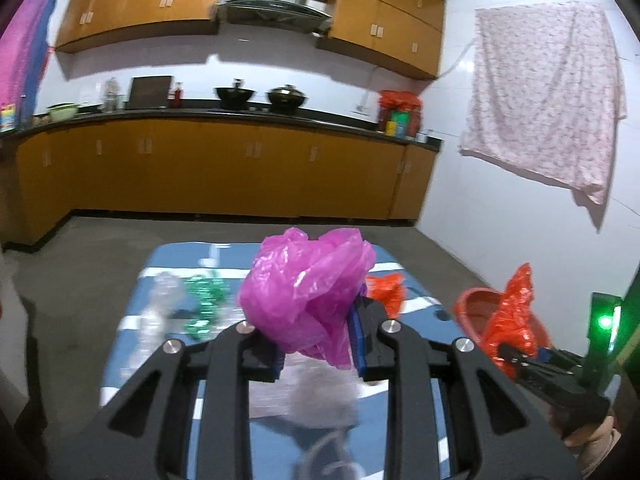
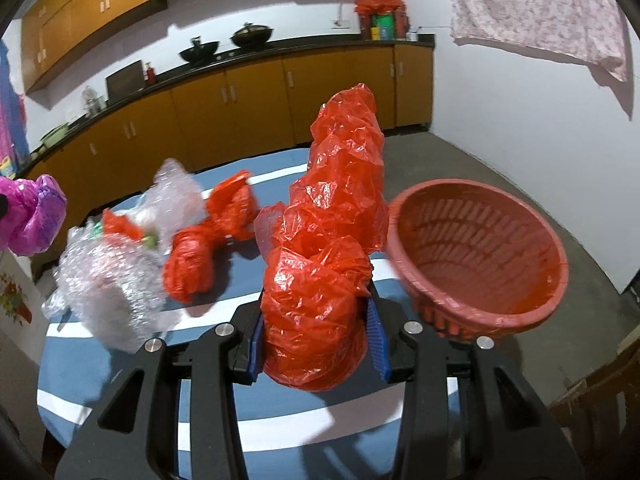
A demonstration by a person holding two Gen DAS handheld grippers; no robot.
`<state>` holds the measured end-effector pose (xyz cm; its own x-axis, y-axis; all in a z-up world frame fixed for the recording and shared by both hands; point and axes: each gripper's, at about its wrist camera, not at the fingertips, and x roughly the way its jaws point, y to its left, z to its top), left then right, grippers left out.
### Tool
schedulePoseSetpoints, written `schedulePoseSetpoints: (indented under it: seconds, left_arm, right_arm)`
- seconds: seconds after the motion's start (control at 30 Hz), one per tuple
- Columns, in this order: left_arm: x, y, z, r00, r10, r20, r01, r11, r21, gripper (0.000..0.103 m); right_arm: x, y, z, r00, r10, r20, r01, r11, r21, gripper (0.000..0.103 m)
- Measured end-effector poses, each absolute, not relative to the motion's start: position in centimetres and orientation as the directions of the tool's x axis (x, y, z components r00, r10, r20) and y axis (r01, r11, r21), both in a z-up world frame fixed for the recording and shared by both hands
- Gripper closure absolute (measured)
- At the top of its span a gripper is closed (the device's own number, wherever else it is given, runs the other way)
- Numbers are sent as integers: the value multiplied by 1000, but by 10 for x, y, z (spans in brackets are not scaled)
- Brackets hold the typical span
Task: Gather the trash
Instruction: 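Carry both bags to the red basket and open both tools to drop them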
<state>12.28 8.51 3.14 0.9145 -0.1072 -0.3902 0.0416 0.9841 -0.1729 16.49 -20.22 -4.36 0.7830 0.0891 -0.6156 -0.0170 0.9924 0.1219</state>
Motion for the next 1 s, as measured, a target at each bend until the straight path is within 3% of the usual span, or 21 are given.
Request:
schedulePoseSetpoints:
  seconds: [0.47, 1.0]
  left_arm:
    - [193, -71, 13, 822, -376, -428, 325, 926, -190, 77]
    - [266, -182, -49, 693, -511, -509, 466, 856, -224, 77]
  right_arm:
    - [182, -304, -46, 779, -41, -626, 158, 978, 133, 61]
    - [211, -372, -56, 775, -103, -623, 242, 960, 142, 61]
